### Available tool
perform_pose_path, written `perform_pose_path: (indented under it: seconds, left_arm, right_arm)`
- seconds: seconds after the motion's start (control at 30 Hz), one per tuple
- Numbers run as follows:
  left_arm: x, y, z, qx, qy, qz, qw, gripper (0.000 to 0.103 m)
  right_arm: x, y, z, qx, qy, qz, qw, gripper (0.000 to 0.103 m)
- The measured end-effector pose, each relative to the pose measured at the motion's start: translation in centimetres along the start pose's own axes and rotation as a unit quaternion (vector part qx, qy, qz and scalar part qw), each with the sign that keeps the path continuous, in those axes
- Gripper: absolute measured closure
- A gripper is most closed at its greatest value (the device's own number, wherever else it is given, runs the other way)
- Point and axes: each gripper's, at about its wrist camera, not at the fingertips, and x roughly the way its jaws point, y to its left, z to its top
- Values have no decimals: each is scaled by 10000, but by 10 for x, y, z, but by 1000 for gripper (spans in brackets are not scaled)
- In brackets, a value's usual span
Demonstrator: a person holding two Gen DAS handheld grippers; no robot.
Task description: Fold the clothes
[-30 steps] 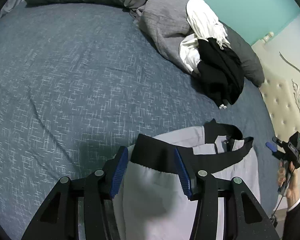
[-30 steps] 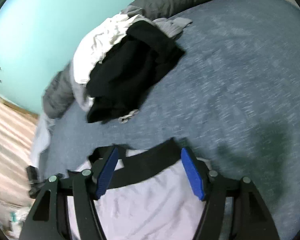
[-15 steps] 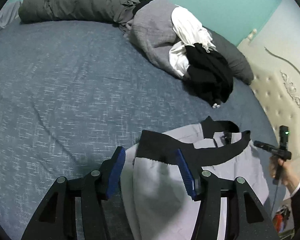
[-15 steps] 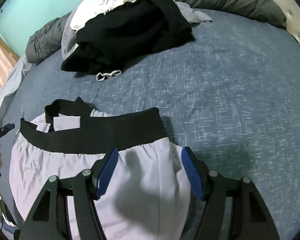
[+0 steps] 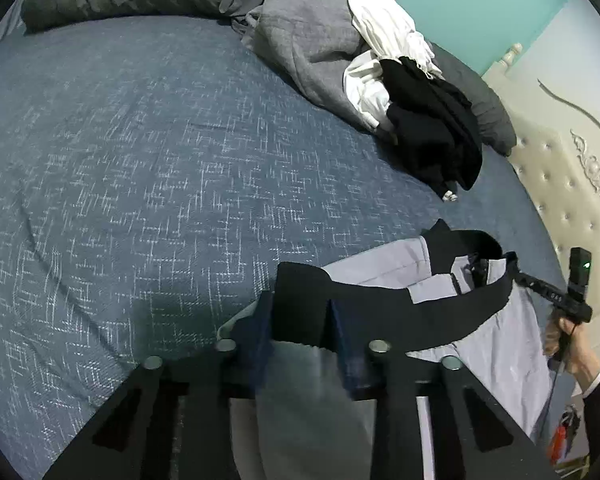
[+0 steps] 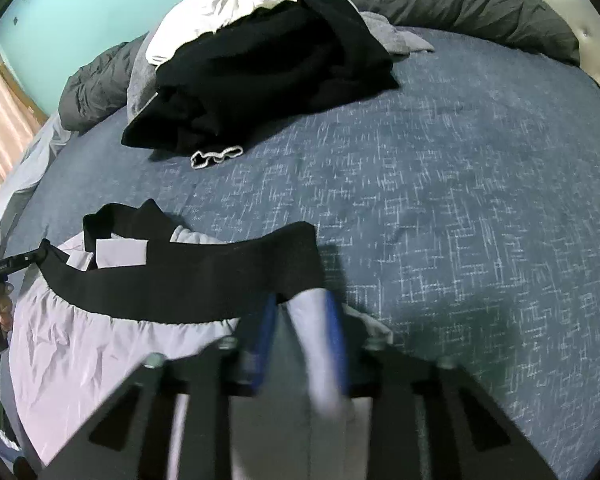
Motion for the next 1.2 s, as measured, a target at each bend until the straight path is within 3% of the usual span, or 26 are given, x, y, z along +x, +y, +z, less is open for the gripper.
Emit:
perform_pose_path:
  seconds: [0.1,0.33,0.53,0.63,0.73,0.8,0.87,0.97,1.0,1.2]
  left_arm:
    - [-7,-5,0,149,-81,43,9998,89]
    - [-18,-12,22,115,-236,189,9995,90]
    - [-28,-18,41,86,-365,316,9988,90]
    - [-9,-19,44,129,-188,601,9979,90]
    - [5,-14,41,151,-56,791,9967,86]
    - [11,-10,36,97,49,865,9962,77]
    - [5,-8,32,50,-63,963,9953,64]
    - [-15,-4,28,-109,-165,920,9956,60]
    - [-23,-3,26,-141,-173,949,9952,60]
    - [-85,-14,-2,-86,-459,684,9966,54]
  right_arm:
    - [-8,4,0,-200,-158,-39,9997,92]
    - [-48,1,5,-171,-891,-129,9958,94]
    - [-27,1,13,-60,-599,-535,9968,94]
    - [-13,3,16,-38,-420,-742,9963,94]
    - [1,5,20,-15,-242,-949,9952,93]
    - [8,2,19,65,-119,-995,9949,89]
    - [2,4,17,89,-224,-1282,9914,84]
    - [-20,10,14,109,-526,-1667,9845,76]
    - [-31,12,11,210,-605,-1508,9865,70]
    - [-95,47,-31,595,-821,-4,9949,69]
